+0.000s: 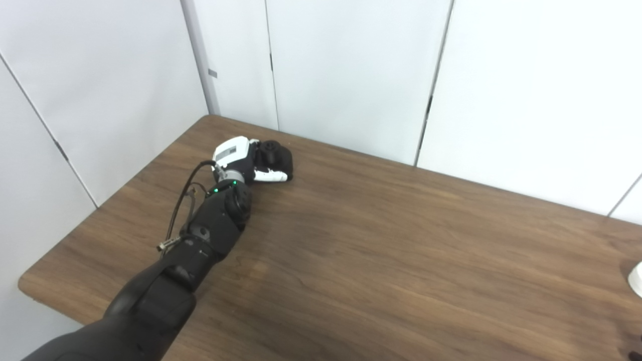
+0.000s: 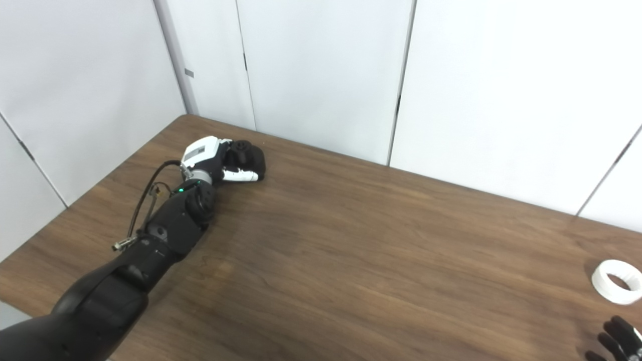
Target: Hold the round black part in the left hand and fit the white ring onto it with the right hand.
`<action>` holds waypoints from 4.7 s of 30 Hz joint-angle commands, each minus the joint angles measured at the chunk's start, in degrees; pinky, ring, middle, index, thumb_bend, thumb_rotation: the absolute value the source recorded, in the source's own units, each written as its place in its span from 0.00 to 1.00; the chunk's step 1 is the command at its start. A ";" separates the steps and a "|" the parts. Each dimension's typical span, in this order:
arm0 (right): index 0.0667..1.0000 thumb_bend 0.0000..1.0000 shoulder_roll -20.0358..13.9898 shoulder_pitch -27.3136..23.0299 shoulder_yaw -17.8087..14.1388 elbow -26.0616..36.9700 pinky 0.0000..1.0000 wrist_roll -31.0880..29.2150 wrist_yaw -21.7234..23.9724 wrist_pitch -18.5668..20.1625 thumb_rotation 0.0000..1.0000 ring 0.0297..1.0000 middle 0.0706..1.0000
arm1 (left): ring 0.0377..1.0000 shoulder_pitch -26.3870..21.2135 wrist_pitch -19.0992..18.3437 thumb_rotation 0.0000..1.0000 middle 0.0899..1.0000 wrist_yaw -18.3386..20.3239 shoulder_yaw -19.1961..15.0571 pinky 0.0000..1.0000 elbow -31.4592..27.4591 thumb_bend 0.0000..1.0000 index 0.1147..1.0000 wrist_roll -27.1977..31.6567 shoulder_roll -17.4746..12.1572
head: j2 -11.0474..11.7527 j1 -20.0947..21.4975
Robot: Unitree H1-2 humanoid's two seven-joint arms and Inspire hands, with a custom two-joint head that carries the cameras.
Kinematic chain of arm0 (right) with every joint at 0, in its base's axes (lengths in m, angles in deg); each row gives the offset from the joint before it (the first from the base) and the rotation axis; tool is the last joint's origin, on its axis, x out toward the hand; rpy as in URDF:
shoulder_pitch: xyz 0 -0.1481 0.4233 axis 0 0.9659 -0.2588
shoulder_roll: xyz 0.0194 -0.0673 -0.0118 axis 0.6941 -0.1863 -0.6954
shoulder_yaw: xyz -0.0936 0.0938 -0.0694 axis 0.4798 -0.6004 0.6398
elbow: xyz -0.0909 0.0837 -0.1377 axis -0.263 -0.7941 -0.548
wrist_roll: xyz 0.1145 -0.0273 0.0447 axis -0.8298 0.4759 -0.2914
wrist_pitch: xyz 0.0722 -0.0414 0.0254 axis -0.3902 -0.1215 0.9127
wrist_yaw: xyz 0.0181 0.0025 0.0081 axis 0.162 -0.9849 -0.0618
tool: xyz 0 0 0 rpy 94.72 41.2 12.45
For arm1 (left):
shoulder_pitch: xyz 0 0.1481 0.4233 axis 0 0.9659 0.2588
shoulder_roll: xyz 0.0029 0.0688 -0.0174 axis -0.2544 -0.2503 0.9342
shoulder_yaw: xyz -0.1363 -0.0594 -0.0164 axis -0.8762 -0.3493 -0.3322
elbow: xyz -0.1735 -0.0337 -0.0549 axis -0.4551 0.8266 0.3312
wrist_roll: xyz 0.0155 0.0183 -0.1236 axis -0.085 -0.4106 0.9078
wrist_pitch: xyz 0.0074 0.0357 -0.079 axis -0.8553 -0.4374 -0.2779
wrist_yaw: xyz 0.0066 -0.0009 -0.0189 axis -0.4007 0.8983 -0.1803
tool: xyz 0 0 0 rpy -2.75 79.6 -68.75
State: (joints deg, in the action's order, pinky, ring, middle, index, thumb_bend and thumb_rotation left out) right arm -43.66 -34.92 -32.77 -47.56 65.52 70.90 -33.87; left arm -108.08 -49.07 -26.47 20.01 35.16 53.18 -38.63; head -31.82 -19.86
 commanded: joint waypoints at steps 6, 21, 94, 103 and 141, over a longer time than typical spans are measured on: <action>0.84 0.87 -0.54 -0.75 -0.23 1.96 0.77 -0.31 -0.48 -1.14 0.90 0.86 0.86 | 0.97 -2.99 1.15 0.51 0.91 -2.12 0.48 1.00 -1.31 1.00 0.72 -0.41 -1.35 | -0.28 0.00; 0.85 0.87 -0.71 -0.77 -0.37 1.86 0.78 0.12 -0.65 -1.47 0.92 0.86 0.87 | 0.89 -1.90 6.16 0.06 0.73 -8.58 -1.18 1.00 -0.71 0.53 0.41 1.20 -0.44 | -0.87 -0.06; 0.91 0.65 4.52 -2.89 11.36 12.45 1.00 8.65 -8.61 12.29 1.00 0.97 0.93 | 0.88 23.02 14.36 0.06 0.78 36.57 22.14 1.00 -60.03 0.52 0.41 -10.95 8.21 | -17.59 31.19; 0.91 0.66 4.32 -3.07 11.19 13.30 1.00 8.28 -8.75 14.00 1.00 0.96 0.92 | 0.90 24.39 15.61 0.06 0.79 36.96 22.81 1.00 -58.48 0.52 0.41 -13.10 10.27 | -18.44 30.83; 0.87 0.82 -16.63 -19.82 4.82 16.60 0.93 26.38 1.53 24.97 0.41 0.94 0.92 | 0.88 27.44 17.47 0.06 0.77 37.09 20.76 1.00 -58.70 0.52 0.41 -13.12 9.74 | -15.33 39.24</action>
State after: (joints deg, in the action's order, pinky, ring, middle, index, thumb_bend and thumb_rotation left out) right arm -58.15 -51.95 -27.68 -31.05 88.33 69.80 -8.63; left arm -81.33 -31.95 10.04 40.69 -23.76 41.02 -27.65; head -47.11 19.33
